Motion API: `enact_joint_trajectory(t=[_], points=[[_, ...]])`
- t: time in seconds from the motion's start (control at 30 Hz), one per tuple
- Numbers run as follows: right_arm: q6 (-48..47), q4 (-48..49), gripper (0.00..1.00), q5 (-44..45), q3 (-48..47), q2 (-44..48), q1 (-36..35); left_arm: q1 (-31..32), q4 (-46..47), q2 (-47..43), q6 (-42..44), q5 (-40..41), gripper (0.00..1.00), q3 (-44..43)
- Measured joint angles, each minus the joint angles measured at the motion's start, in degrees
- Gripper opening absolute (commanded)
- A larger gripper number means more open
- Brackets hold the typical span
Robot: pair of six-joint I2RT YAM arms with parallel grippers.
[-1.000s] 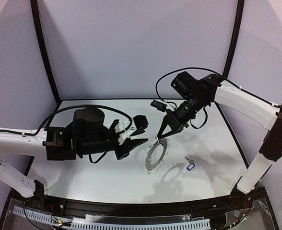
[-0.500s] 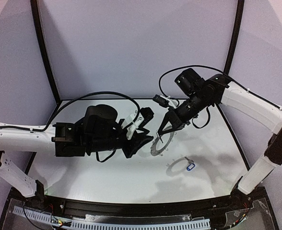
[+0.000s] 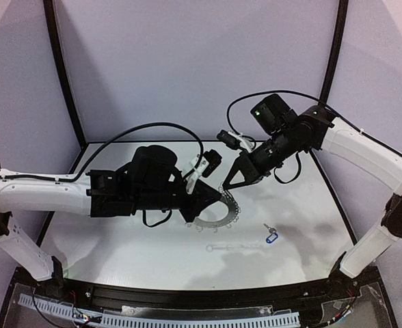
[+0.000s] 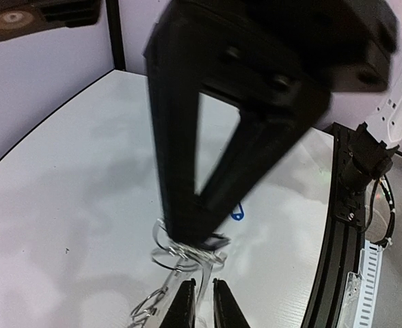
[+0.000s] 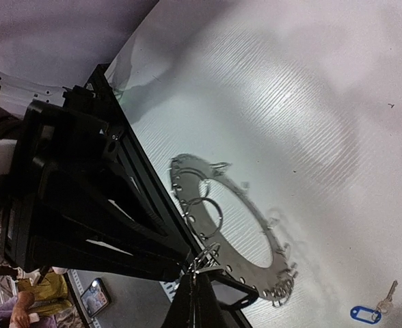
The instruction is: Put the keys on the keyring
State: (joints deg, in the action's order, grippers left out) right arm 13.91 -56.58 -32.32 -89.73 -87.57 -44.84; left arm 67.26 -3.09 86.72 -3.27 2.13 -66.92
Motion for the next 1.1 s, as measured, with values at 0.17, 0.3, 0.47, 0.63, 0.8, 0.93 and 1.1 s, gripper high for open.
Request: enact_joint_trajectory(t=[0.17, 0.3, 0.47, 0.63, 0.8, 0.93, 1.1], points=[[0.20, 0.13, 0.00, 0.46, 0.00, 0.00, -1.18, -0.59, -0.02, 0.55, -1.18, -0.22, 0.11, -1.27], [0.31, 0.26, 0.00, 0.92, 0.00, 0.02, -1.27, -0.59, -0.15, 1.07, -1.27, -0.11, 0.11, -1.57], [0.35, 0.37, 0.00, 1.51, -0.15, 0.02, -1.29, -0.59, -0.90, 2.10, -1.18, -0.37, 0.12, -2.54], [0.61, 0.55, 0.00, 2.40, -0.46, 0.04, -1.40, -0.61, -1.77, 2.49, -1.03, -1.66, 0.16, -3.23], [1.38, 1.16, 0.00, 2.43, -0.46, 0.04, -1.86, -0.61, -1.81, 2.75, -1.09, 0.79, 0.17, -3.23], [1.81, 1.40, 0.00, 2.93, -0.46, 0.11, -2.05, -0.48, -1.33, 3.48, -1.05, 3.63, 0.21, -3.63], [2.49, 2.47, 0.00, 3.74, -0.35, 0.15, -2.05, -0.48, -0.70, 3.78, -0.66, 4.63, 0.27, -3.89]])
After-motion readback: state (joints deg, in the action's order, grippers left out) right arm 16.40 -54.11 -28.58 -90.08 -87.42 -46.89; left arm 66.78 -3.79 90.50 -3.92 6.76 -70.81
